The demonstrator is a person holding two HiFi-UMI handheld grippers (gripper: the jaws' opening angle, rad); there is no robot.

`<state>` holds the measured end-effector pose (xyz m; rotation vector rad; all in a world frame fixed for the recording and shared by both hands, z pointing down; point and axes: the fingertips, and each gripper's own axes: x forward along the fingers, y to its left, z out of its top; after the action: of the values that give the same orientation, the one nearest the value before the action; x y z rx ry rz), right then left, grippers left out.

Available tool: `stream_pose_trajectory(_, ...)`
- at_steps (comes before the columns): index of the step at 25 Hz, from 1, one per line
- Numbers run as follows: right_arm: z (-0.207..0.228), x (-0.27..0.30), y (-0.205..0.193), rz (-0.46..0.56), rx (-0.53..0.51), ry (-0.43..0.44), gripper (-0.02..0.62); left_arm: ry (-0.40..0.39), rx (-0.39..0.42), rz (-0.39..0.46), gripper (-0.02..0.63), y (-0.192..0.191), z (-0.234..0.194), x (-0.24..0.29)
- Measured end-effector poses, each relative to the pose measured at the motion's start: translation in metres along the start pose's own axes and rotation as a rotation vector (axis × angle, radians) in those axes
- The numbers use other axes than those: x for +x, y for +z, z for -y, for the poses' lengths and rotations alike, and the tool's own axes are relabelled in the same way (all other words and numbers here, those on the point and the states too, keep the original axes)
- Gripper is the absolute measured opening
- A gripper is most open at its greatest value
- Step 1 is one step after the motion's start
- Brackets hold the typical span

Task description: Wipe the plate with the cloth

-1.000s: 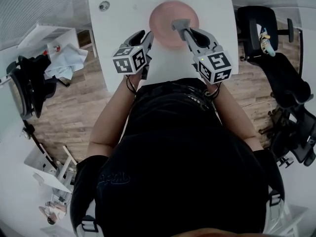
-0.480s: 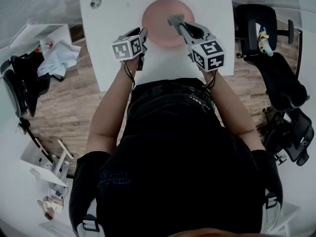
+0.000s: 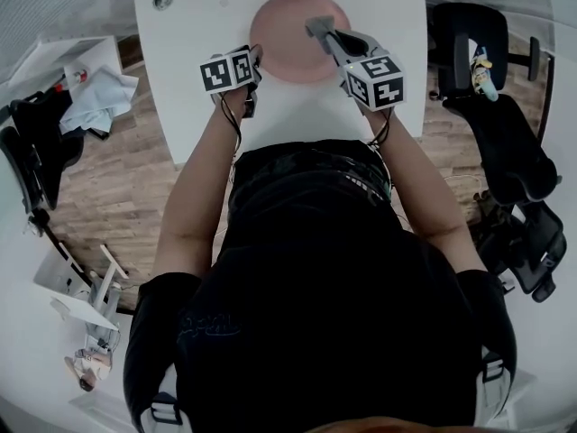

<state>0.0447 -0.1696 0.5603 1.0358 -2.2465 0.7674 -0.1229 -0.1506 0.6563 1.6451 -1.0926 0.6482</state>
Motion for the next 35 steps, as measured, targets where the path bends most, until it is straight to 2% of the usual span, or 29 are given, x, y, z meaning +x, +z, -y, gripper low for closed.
stream_pose_trajectory(5,0.005,0.023,-0.011,-0.056,-0.01,0.022,0.035,0.009,-0.007,-0.035,0.118,-0.006,-0.004,0.009)
stream_pose_trajectory(11,0.019,0.054,-0.025,-0.155,-0.013,0.001,0.035,0.02,-0.014,-0.056,0.063,-0.009,-0.009,0.016)
stream_pose_trajectory(14,0.026,0.068,-0.03,-0.193,-0.012,-0.004,0.035,0.02,-0.019,-0.055,0.058,-0.008,-0.008,0.016)
stream_pose_trajectory(25,0.046,0.106,-0.046,-0.394,-0.031,-0.103,0.035,0.033,0.028,-0.074,0.049,-0.004,-0.005,0.016)
stream_pose_trajectory(30,0.043,0.118,-0.046,-0.424,-0.049,-0.102,0.035,0.011,0.063,-0.089,0.048,-0.006,0.0,0.018)
stream_pose_trajectory(35,0.013,0.14,-0.033,-0.411,-0.11,-0.04,0.035,0.0,0.09,-0.101,0.046,-0.004,0.005,0.02)
